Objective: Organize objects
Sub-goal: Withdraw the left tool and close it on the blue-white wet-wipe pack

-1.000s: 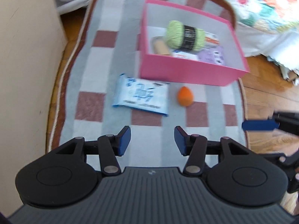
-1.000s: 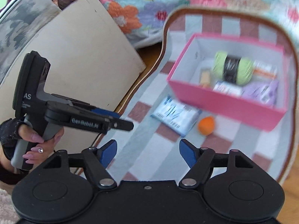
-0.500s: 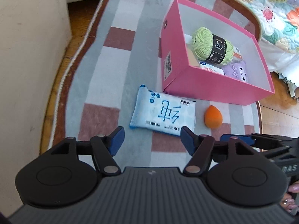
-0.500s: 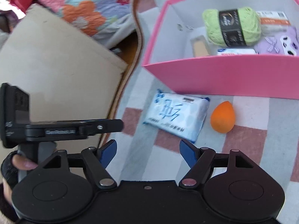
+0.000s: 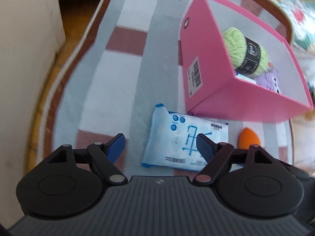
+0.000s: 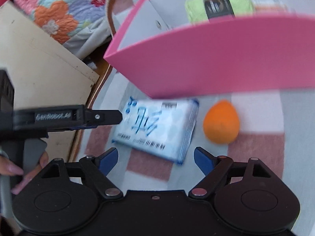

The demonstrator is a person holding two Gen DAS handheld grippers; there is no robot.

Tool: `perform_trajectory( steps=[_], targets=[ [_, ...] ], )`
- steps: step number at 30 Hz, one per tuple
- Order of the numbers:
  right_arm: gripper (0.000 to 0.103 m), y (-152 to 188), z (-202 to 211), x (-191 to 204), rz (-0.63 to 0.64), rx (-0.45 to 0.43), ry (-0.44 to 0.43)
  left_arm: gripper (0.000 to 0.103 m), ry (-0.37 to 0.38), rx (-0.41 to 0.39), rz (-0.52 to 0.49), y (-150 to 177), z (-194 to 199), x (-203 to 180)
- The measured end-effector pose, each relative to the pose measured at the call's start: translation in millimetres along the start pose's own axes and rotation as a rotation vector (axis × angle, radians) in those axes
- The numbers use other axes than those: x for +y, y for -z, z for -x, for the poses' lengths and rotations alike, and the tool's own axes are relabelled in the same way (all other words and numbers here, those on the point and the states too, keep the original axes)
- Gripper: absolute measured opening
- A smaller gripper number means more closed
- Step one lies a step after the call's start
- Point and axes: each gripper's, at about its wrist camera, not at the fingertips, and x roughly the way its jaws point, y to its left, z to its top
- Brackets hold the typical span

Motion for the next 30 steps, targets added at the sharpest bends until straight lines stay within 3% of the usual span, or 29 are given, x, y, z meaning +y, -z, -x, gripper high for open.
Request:
perform_trajectory(
  steps=[3, 4, 6, 7, 9, 10, 12, 15, 20, 24, 27, 30],
  targets=[
    [0.085, -1.1, -5.7, 8.8, 0.117, -0.036, 0.063, 0.074, 0.022, -0.006, 0.037, 3.0, -12.7, -3.2],
    [0.084, -1.7, -6.9, 6.9, 0.115, -0.025, 0.056, 0.073, 0.017, -0.009, 0.029, 4.6, -14.5, -6.6],
    [0.083, -2.7, -6.6, 1.4, 0.075, -0.016, 0.037, 0.061, -0.017, -0.023, -0.016, 8.4, -15.1, -15.4],
    [0.082, -2.7, -6.8, -1.5, 0.06, -0.009, 0.028, 0.061, -0.034, -0.021, -0.047, 10.4, -15.3, -19.7],
    [0.075, -3.2, -5.2, -4.1, 0.059, -0.009, 0.024, 0.05, -0.035, -0.03, -0.063, 13.9, -13.4, -22.8],
    [0.066, -3.8, -5.6, -4.2, 0.065, -0.002, 0.015, 0.048, -0.015, -0.03, -0.045, 15.0, -12.9, -21.5],
    [0.061, -4.4, -7.3, -5.3, 0.061, 0.011, -0.001, 0.042, 0.009, -0.023, 0.005, 17.2, -11.1, -17.5],
    [0.054, -3.5, -6.0, -7.1, 0.071, -0.001, 0.006, 0.041, 0.06, 0.006, 0.112, 25.0, -6.5, -10.9],
    [0.051, -1.8, -2.2, -3.7, 0.115, 0.015, 0.025, 0.037, -0.019, 0.025, 0.027, 41.9, -0.5, -31.3],
    [0.051, -2.3, -6.4, -3.1, 0.109, 0.009, 0.037, 0.03, -0.027, 0.011, 0.091, 43.0, 0.5, -26.4],
    [0.047, 0.6, -5.7, 2.8, 0.173, 0.014, 0.06, 0.028, -0.011, 0.029, 0.113, 49.0, 8.4, -25.5],
    [0.047, 2.7, 5.3, 2.9, 0.163, 0.037, 0.026, 0.028, -0.02, 0.034, 0.102, 58.2, 22.8, -31.5]
  ],
)
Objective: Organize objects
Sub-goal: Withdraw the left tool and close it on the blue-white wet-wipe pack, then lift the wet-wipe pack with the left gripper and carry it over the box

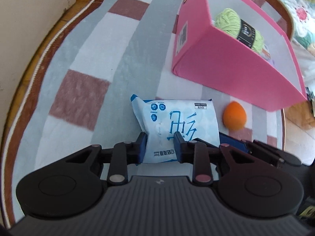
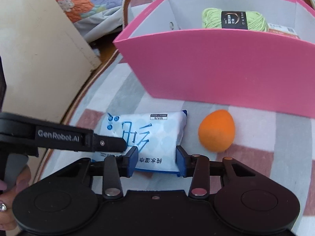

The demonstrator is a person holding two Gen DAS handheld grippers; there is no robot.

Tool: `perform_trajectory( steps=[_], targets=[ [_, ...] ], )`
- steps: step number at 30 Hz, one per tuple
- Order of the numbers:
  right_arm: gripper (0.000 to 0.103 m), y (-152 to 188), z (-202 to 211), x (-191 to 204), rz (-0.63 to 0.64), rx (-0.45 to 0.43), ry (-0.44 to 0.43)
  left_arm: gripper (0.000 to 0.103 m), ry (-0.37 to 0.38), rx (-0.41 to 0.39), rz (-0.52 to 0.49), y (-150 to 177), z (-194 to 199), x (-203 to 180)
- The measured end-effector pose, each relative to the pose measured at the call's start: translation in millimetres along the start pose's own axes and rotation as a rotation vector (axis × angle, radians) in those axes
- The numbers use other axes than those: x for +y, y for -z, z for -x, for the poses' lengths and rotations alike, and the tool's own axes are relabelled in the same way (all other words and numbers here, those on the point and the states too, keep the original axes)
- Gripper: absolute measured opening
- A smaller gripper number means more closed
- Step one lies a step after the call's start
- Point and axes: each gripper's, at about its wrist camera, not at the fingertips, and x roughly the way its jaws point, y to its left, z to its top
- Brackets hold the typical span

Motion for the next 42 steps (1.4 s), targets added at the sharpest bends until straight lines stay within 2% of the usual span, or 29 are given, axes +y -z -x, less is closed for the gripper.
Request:
perform_trajectory(
  steps=[2, 7, 12, 19, 23, 26, 30, 34, 39, 42],
  targets=[
    [0.047, 1.2, 11.7, 3.2, 0.026, 0.003, -0.022, 0.028, 0.01, -0.013, -0.009, 5.4, 14.4, -3.7],
    [0.049, -2.6, 45.5, 21.0, 0.131, -0.041, -0.015, 0.028, 0.027, -0.058, -0.074, 9.2, 52.2, -19.1],
    [0.05, -7.3, 85.5, 27.7, 0.123, -0.101, -0.017, 0.028, 0.084, -0.094, -0.122, 11.7, 90.1, -36.4],
    [0.05, -14.2, 145.6, 29.9, 0.098, -0.197, 0.033, 0.028, 0.185, -0.134, -0.186, 11.8, 128.6, -70.7],
    [0.051, -29.5, 176.9, 26.5, 0.103, -0.232, 0.041, 0.028, 0.237, -0.158, -0.223, 1.7, 150.1, -90.2],
    [0.053, -40.7, 196.9, 23.2, 0.103, -0.252, 0.051, 0.028, 0.244, -0.179, -0.273, -10.6, 161.8, -107.5],
    [0.053, -57.8, 214.6, 18.1, 0.104, -0.284, 0.054, 0.028, 0.256, -0.181, -0.314, -24.4, 168.8, -124.5],
    [0.053, -70.4, 222.4, 10.6, 0.095, -0.307, 0.058, 0.028, 0.257, -0.174, -0.308, -40.2, 165.0, -132.2],
    [0.05, -84.8, 212.8, -3.6, 0.064, -0.311, 0.066, 0.028, 0.228, -0.194, -0.321, -71.2, 147.1, -145.2],
    [0.047, -97.8, 197.2, -18.7, 0.035, -0.294, 0.081, 0.028, 0.214, -0.185, -0.322, -93.9, 121.3, -152.9]
  ],
)
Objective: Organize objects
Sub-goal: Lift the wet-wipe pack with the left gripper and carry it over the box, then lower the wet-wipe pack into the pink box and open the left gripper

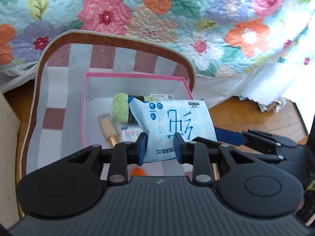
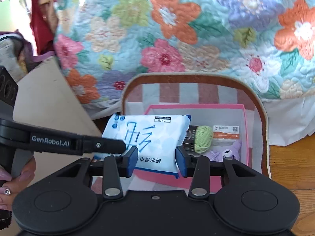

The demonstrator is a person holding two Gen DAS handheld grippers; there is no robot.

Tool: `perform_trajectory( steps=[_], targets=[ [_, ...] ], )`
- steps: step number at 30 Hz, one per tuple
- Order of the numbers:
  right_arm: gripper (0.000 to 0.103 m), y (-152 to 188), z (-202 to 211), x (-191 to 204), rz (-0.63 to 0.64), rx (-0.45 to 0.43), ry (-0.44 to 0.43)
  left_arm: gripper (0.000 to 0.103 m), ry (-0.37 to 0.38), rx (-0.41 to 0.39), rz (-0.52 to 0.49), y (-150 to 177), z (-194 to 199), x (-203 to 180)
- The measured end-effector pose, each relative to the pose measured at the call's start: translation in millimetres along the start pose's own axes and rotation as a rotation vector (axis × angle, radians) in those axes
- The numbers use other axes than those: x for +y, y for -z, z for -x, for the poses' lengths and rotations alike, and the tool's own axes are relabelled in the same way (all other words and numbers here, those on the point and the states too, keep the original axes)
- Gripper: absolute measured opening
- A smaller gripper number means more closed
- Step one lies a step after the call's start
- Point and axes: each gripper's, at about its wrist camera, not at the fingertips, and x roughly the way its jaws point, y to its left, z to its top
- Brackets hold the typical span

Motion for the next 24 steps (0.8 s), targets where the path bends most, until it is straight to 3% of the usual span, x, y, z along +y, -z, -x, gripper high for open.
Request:
perform_trajectory(
  steps=[6, 14, 24],
  targets=[
    [0.046, -5.5, -52.0, -33.4, -0.07, 0.05, 0.046, 0.028, 0.006, 0.088, 0.031, -8.4, -68.2, 22.4],
    [0.046, 19.1, -112.3, -60.5, -0.14, 0.169, 0.042, 0.028, -0.013, 0.182, 0.081, 1.0, -132.7, 50.4],
    [0.043, 27.8, -163.5, -84.9, -0.211, 0.255, 0.073, 0.028, -0.028, 0.265, 0.125, 3.8, -179.0, 71.0]
  ],
)
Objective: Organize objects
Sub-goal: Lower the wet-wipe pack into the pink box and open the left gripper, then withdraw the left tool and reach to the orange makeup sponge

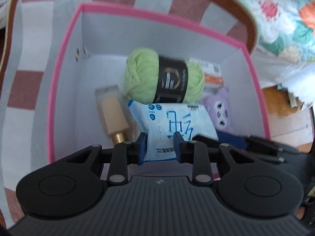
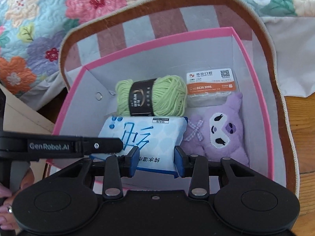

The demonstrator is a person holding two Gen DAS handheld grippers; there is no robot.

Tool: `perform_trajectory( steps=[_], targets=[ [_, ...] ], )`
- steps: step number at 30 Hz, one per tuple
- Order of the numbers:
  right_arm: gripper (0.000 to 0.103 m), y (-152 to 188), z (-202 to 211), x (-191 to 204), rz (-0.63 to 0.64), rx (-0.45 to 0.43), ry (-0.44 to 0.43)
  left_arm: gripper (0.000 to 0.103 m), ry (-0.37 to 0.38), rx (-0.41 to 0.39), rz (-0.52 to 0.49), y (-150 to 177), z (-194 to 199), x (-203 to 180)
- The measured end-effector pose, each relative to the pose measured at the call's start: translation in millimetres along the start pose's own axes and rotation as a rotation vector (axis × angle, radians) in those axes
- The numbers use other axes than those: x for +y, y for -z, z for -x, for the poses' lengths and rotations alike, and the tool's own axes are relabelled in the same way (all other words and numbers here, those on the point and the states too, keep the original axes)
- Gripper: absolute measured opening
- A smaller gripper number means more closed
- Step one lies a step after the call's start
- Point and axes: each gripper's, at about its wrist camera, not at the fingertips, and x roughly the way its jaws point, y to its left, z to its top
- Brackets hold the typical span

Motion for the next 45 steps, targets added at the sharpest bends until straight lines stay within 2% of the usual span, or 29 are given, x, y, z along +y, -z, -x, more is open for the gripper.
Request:
perform_trajectory(
  steps=[3, 4, 6, 7, 11, 16, 21, 27, 33, 36, 38, 43, 45],
  targets=[
    [0.038, -0.1, -7.1, -1.7, 0.011, 0.019, 0.04, 0.027, -0.041, 0.012, -0.024, 1.1, -8.3, -4.5],
    [0.032, 0.6, -9.4, -1.7, 0.024, 0.027, 0.064, 0.028, -0.069, -0.001, -0.033, 1.7, -7.9, -7.1],
    [0.03, 2.5, -9.0, -1.9, 0.051, 0.03, 0.13, 0.035, -0.092, -0.059, -0.047, 4.5, 1.6, -11.3],
    [0.03, 3.7, -5.1, -2.4, 0.06, 0.02, 0.142, 0.035, -0.089, -0.075, -0.054, 6.0, 7.7, -12.7],
    [0.031, 8.0, 29.3, -1.5, 0.075, -0.013, 0.096, 0.035, -0.068, -0.089, -0.1, 13.9, 38.6, -19.7],
    [0.034, 14.4, 89.2, 23.1, 0.186, -0.06, 0.032, 0.036, -0.044, -0.135, -0.149, 24.9, 87.1, -28.5],
    [0.037, 22.5, 137.4, 45.8, 0.27, -0.044, -0.03, 0.037, -0.005, -0.126, -0.205, 37.4, 125.6, -41.8],
    [0.04, 40.2, 180.1, 70.6, 0.425, -0.035, -0.037, 0.038, -0.012, -0.135, -0.292, 65.3, 162.6, -57.7],
    [0.05, 65.2, 209.5, 80.9, 0.498, -0.031, -0.073, 0.042, -0.014, -0.142, -0.335, 98.8, 193.7, -59.9],
    [0.062, 81.4, 210.8, 83.7, 0.525, -0.024, -0.115, 0.054, -0.002, -0.151, -0.334, 113.9, 198.5, -55.8],
    [0.074, 94.2, 204.3, 84.9, 0.547, -0.031, -0.141, 0.06, 0.001, -0.164, -0.326, 122.6, 194.8, -50.9],
    [0.078, 121.1, 174.9, 87.1, 0.583, -0.031, -0.177, 0.066, 0.017, -0.149, -0.29, 134.5, 168.1, -33.6],
    [0.078, 127.7, 160.1, 88.2, 0.598, -0.031, -0.176, 0.071, 0.024, -0.15, -0.293, 137.6, 153.7, -26.4]
  ],
)
